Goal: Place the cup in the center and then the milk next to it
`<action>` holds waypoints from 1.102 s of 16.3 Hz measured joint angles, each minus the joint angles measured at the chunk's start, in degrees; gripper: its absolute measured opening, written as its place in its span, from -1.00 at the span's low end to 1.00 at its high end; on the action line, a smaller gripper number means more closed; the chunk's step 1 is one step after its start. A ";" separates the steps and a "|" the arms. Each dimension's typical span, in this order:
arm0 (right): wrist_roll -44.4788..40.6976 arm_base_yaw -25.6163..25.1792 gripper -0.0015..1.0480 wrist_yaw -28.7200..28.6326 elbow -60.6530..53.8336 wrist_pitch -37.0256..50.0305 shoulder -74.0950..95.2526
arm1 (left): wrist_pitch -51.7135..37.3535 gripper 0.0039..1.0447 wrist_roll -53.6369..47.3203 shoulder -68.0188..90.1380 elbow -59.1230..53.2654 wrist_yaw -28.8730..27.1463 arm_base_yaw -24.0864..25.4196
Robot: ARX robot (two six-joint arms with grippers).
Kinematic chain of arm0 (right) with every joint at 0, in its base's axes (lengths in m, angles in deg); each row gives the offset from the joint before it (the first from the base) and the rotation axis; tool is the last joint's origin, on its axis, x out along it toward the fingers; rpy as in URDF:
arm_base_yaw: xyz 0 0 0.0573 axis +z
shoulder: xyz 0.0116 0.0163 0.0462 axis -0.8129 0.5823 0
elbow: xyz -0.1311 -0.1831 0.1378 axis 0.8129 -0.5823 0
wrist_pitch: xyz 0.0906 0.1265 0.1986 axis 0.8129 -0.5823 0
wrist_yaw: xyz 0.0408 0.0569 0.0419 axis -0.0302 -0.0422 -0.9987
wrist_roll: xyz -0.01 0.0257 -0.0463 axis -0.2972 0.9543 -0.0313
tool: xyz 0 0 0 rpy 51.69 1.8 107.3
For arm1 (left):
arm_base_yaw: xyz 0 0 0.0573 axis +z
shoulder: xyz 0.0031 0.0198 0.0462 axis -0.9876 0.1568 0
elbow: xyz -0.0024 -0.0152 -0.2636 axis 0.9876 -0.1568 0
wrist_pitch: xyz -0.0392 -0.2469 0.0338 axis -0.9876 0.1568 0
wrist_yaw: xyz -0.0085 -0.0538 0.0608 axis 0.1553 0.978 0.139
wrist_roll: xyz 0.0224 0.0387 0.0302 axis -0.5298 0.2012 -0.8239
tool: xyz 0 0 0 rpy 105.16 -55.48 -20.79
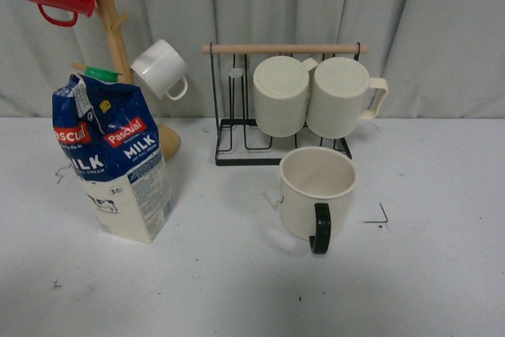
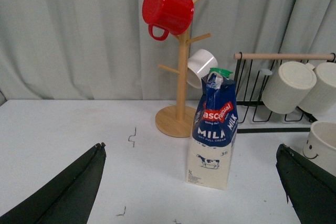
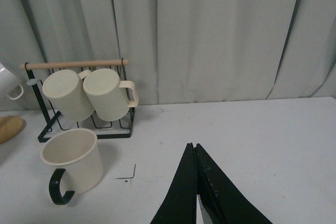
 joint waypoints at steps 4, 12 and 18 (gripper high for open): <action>0.00 0.00 -0.96 -0.11 0.02 -10.38 -10.03 | 0.04 0.88 0.00 0.00 0.00 0.02 0.00; -0.17 0.00 -0.01 -0.09 0.00 -10.71 -10.10 | 0.00 0.88 0.00 0.00 0.00 0.02 0.00; -0.17 0.00 0.86 -0.11 0.00 -10.73 -10.10 | 5.18 0.88 9.51 20.09 10.23 13.75 1.64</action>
